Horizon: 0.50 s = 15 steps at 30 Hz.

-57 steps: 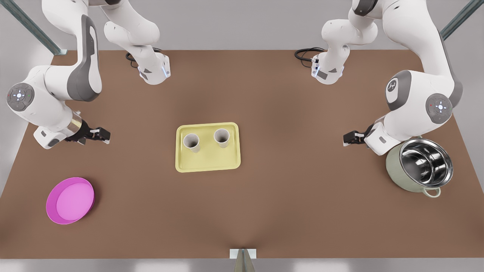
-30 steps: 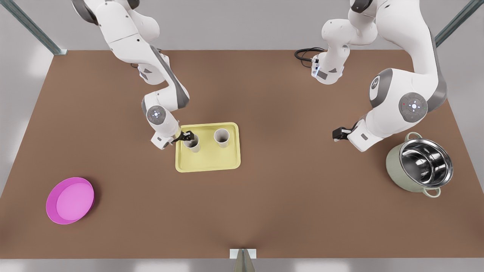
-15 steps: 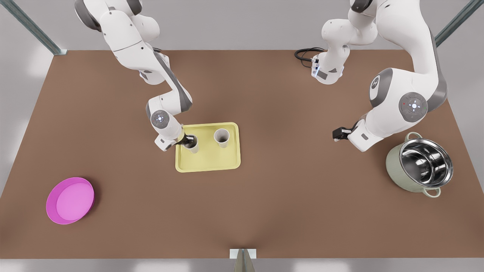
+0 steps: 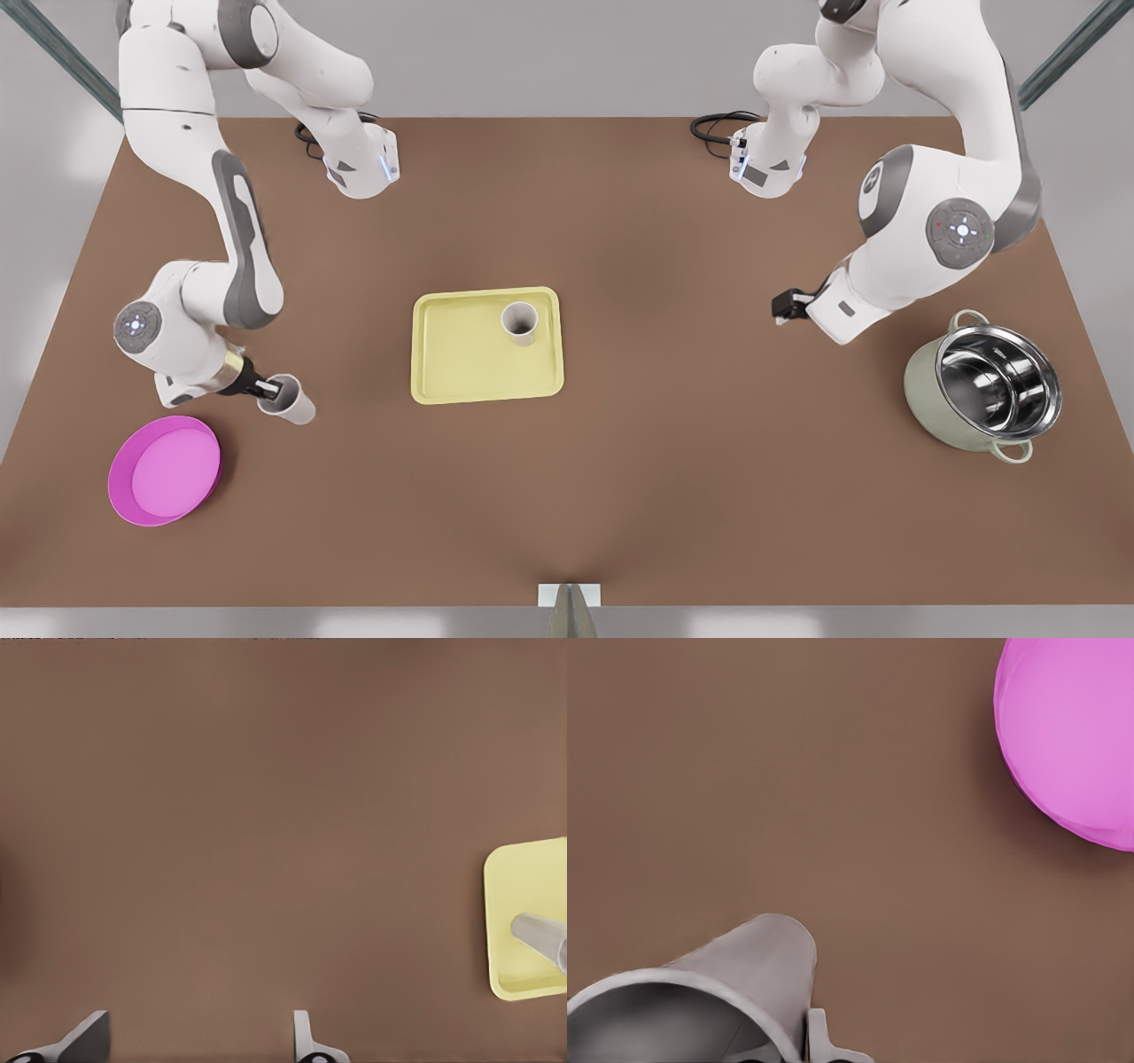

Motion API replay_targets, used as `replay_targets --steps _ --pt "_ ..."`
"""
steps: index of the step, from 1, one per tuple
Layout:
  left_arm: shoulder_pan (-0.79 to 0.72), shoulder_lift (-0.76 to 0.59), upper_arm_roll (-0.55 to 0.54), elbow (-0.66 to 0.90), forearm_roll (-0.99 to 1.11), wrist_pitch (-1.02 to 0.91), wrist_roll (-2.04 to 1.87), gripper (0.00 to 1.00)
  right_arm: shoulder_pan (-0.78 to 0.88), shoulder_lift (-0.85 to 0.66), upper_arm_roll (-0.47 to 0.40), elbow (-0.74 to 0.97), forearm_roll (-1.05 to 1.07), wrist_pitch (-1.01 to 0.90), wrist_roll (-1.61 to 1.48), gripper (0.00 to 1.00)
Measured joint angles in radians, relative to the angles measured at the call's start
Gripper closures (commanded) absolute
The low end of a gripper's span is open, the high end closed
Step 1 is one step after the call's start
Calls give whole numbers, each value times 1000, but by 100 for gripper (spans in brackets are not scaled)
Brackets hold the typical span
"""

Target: Use the left arm to pick up the white IKEA cup from the tray and place it on the middle-left position; use the right arm to pick up the white IKEA cup from the tray and place it on the middle-right position

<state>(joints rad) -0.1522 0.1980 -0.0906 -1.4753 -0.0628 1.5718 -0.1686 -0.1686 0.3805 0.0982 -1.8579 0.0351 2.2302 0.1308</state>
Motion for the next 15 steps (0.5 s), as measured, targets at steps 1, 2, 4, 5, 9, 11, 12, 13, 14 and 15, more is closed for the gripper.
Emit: replay_targets --steps 1,2,4,5,9,11,12,13,14,15 --pt "-10 0 -1 0 0 2 -3 0 -3 38 0 22 -4 -10 -24 90" --pt "-14 0 -1 1 0 5 -5 0 -4 69 0 41 -8 -18 -46 90" --pt "-15 20 -2 9 -1 21 -10 0 -5 97 0 56 -14 -31 -87 86" --pt "-26 55 -3 44 -2 34 -12 0 -5 102 0 59 -19 -37 -103 68" --pt "-90 121 -4 98 0 81 -32 0 -5 106 0 64 -55 -52 -139 29" --pt "-150 133 -5 109 1 103 -51 0 -5 107 0 68 -55 -56 -158 26" --pt "-199 140 -5 110 1 116 -66 0 -6 107 0 71 -51 -58 -170 26" --pt "-248 143 -5 110 2 126 -84 0 -6 107 0 73 -48 -59 -181 26" --pt "-300 149 -5 109 13 135 -106 0 -6 107 0 74 -46 -61 -192 26" --pt "-352 157 -7 110 23 143 -129 0 -6 107 0 76 -44 -62 -202 26"
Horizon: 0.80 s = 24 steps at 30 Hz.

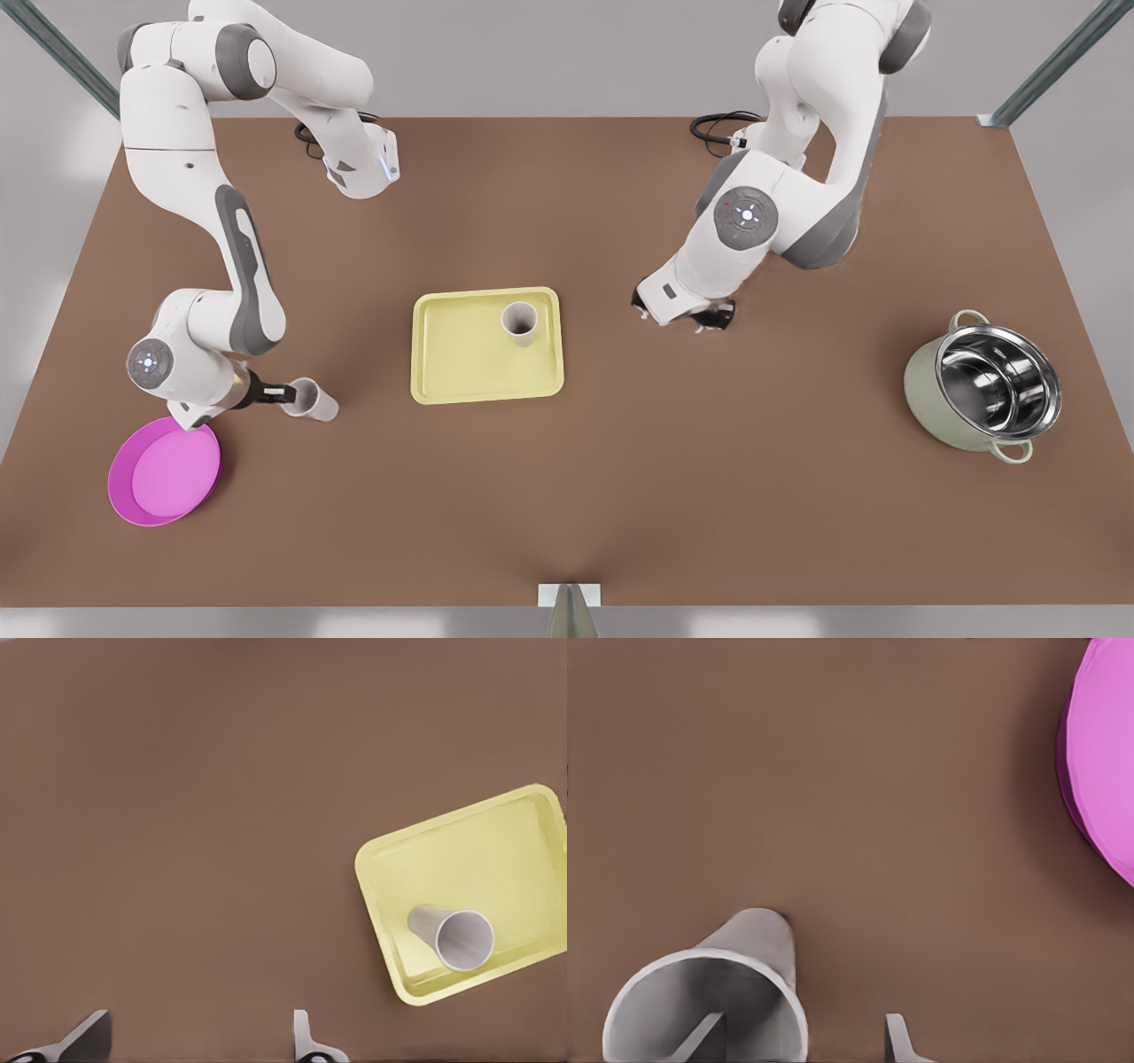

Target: Use the left arm to pick up the white IKEA cup from the tray and place it on the middle-left position; use the right arm to pick up the white IKEA cup from the tray and place it on the middle-right position

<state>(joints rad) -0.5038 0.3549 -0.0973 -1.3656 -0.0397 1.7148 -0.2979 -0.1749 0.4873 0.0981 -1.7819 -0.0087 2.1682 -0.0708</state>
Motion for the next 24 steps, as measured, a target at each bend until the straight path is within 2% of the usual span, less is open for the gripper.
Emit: replay_targets --steps 5,6,7,11,17,20,24 --pt "-108 79 -6 0 18 125 -127 0 0 0 0 2 4 -4 -42 26" --pt "-111 87 -6 -1 20 143 -150 0 0 0 -1 2 5 -5 -49 20" --pt "-114 95 -6 -1 21 160 -171 0 0 -3 -1 3 4 -5 -55 0" --pt "-150 158 -6 13 25 239 -255 0 4 -155 6 3 4 -57 -77 0" --pt "-249 214 -6 10 43 320 -364 0 11 -463 15 1 1 -258 -98 0" --pt "-262 275 -5 6 64 346 -405 0 24 -425 22 110 -1 -328 -88 0" --pt "-269 327 31 -16 77 386 -450 0 22 -384 23 145 -2 -382 -79 0"
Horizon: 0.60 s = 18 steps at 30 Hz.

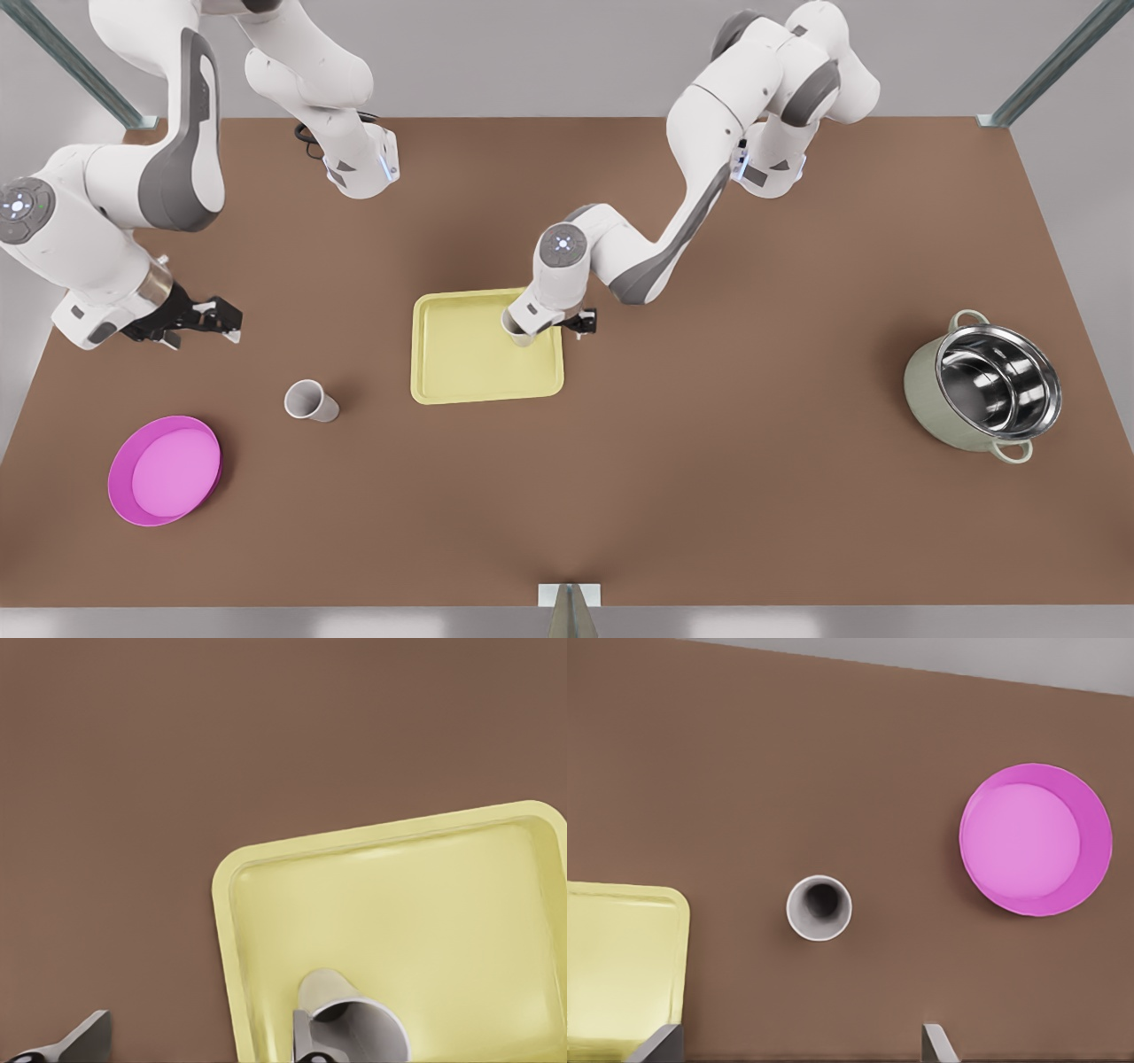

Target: Use the left arm to pick up the white IKEA cup from the tray and place it on the middle-left position; use the right arm to pick up the white IKEA cup from the tray and place it on the middle-right position

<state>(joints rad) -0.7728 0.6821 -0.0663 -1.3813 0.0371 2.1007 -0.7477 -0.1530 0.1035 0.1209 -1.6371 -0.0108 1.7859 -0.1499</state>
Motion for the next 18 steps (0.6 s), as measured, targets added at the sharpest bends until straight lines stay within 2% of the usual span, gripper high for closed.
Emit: replay_targets --steps 5,18 --pt "-59 13 3 -37 2 56 -50 0 -20 10 0 3 -1 -26 8 0" --pt "-94 118 3 -38 5 227 -149 0 -18 16 -3 12 -1 -38 22 0"
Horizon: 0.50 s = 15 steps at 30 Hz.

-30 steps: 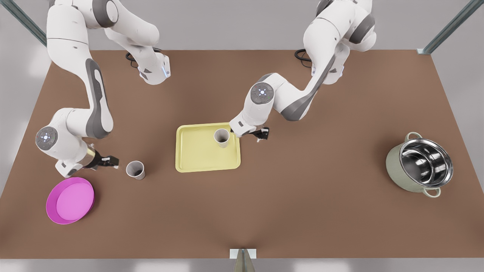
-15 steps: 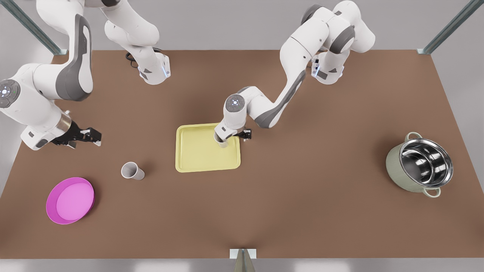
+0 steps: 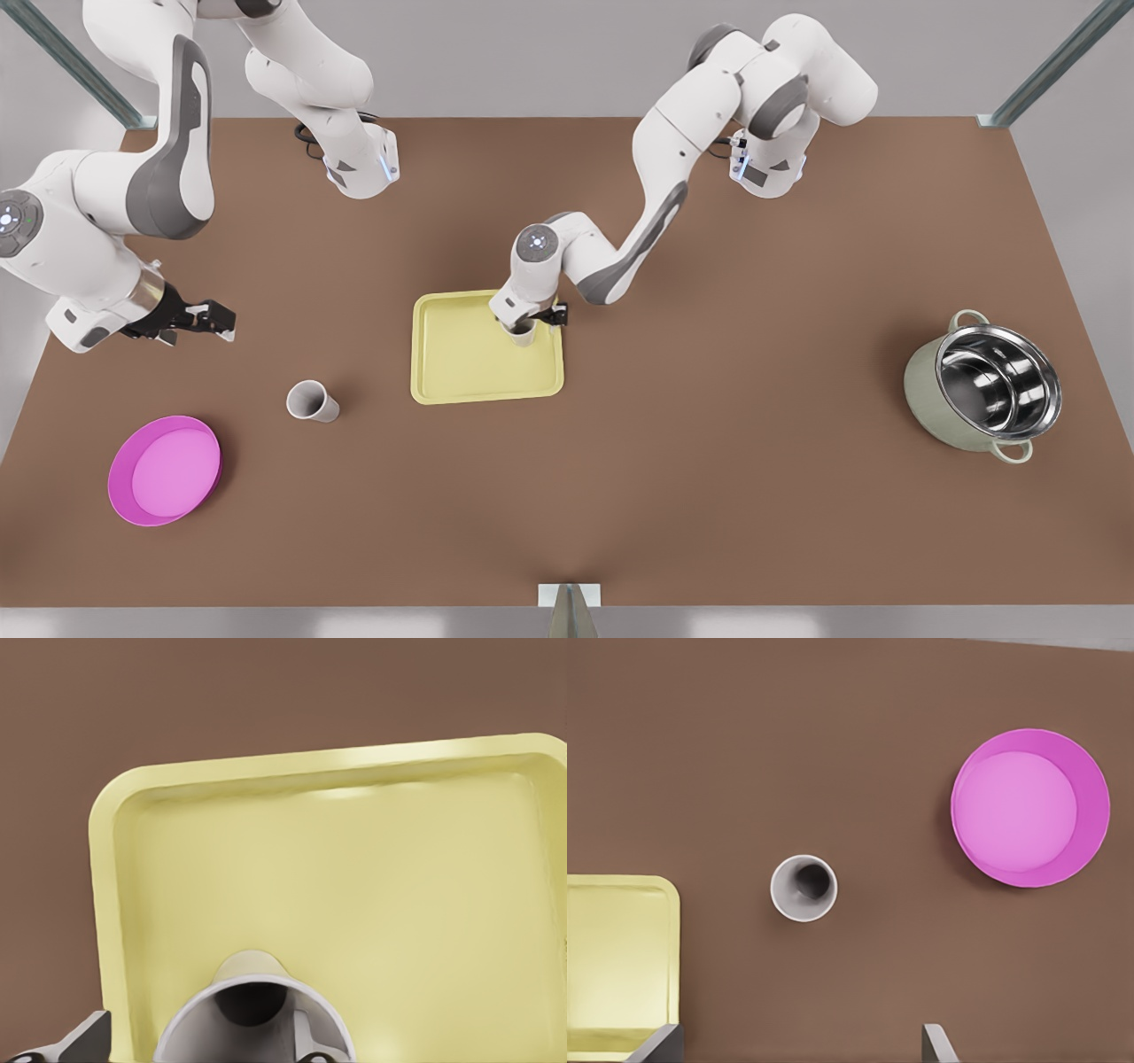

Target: Use the left arm to pick up the white IKEA cup from the tray and place it on the middle-left position; use the right arm to pick up the white IKEA cup from the tray and place it on the middle-right position

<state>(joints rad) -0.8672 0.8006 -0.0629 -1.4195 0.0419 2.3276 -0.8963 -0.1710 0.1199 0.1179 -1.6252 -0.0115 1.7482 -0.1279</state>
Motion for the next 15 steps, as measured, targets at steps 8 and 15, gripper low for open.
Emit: replay_targets --steps 8,15 --pt "2 3 0 2 2 34 -36 69 2 22 0 19 0 -1 5 0" --pt "9 -10 3 8 4 25 -58 81 6 24 3 20 -33 -2 7 0"
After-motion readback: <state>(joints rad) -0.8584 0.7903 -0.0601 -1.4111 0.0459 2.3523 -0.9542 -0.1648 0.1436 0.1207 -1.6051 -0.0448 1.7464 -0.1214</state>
